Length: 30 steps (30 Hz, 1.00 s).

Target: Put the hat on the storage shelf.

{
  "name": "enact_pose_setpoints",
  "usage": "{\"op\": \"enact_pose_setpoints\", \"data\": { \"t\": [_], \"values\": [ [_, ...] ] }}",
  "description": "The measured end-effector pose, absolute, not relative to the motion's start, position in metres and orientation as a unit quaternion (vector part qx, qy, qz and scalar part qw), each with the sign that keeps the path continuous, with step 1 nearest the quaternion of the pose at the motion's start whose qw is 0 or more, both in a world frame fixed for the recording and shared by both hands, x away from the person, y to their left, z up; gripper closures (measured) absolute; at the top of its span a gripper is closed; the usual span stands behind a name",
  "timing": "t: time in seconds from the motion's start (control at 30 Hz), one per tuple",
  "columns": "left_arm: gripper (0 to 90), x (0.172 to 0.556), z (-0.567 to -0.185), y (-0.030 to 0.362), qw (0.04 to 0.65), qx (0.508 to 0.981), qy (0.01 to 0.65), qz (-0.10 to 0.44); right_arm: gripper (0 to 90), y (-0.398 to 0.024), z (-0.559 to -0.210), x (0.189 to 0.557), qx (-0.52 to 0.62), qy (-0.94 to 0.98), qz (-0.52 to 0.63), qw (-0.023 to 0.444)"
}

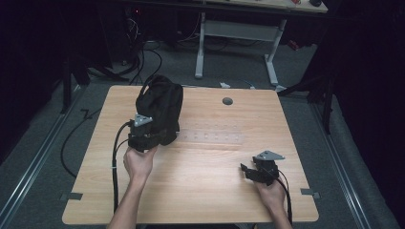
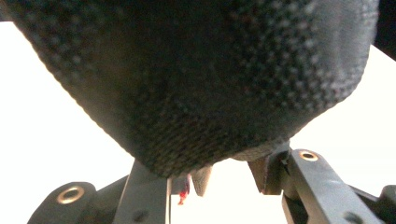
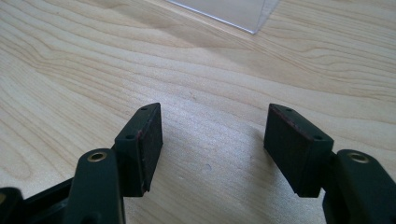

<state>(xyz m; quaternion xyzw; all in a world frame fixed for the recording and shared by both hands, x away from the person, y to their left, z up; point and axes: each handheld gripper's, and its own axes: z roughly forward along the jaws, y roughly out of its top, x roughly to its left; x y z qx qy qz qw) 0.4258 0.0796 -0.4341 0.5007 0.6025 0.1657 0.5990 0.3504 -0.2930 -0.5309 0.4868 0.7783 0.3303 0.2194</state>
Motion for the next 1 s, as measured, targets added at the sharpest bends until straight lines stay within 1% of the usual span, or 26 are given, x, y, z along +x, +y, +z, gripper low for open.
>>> {"op": "enact_pose_setpoints", "data": {
  "t": [0.17, 0.27, 0.57, 0.73, 1.0],
  "values": [
    [60.7, 0.425, -0.436, 0.079, 0.61, 0.497, 0.597, 0.156, 37.4, -0.293, -0.531, 0.35, 0.487, 0.778, 0.33, 0.22],
    [52.6, 0.424, -0.437, 0.077, 0.609, 0.505, 0.591, 0.156, 37.4, -0.293, -0.531, 0.35, 0.487, 0.778, 0.33, 0.22],
    [28.1, 0.419, -0.431, 0.08, 0.634, 0.494, 0.576, 0.152, 37.3, -0.293, -0.531, 0.35, 0.487, 0.778, 0.33, 0.22],
    [20.9, 0.413, -0.427, 0.08, 0.642, 0.497, 0.563, 0.153, 37.3, -0.293, -0.531, 0.35, 0.487, 0.778, 0.33, 0.219],
    [19.3, 0.404, -0.423, 0.086, 0.647, 0.499, 0.555, 0.156, 37.3, -0.293, -0.531, 0.35, 0.487, 0.778, 0.33, 0.22]
  ]
}}
